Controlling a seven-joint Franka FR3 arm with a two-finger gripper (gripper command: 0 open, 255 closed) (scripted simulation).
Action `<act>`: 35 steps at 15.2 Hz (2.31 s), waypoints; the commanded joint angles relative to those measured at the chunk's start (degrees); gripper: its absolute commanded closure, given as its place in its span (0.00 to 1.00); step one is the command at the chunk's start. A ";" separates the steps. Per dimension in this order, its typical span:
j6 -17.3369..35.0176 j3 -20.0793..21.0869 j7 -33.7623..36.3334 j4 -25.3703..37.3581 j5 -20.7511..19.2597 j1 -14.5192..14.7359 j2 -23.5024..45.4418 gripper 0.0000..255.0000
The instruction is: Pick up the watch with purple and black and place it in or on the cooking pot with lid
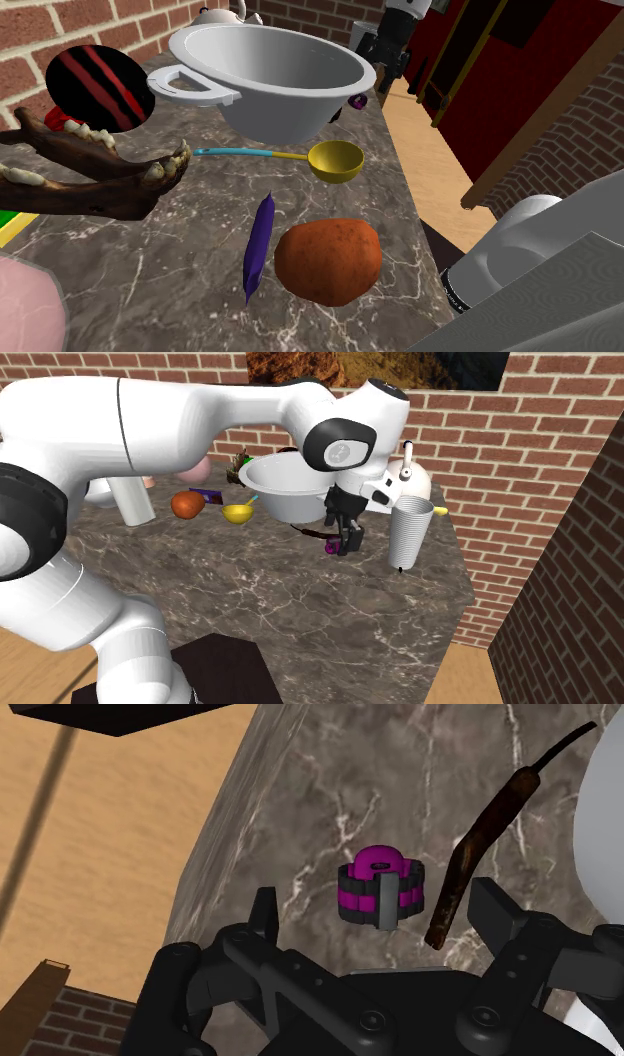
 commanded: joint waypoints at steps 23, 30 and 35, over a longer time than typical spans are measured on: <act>1.18 0.69 0.80 0.69 0.00 -0.04 1.69 1.00; -4.49 -0.54 -6.45 8.04 1.33 1.22 6.51 0.00; -8.11 -1.76 -18.00 12.76 2.96 3.69 12.79 0.00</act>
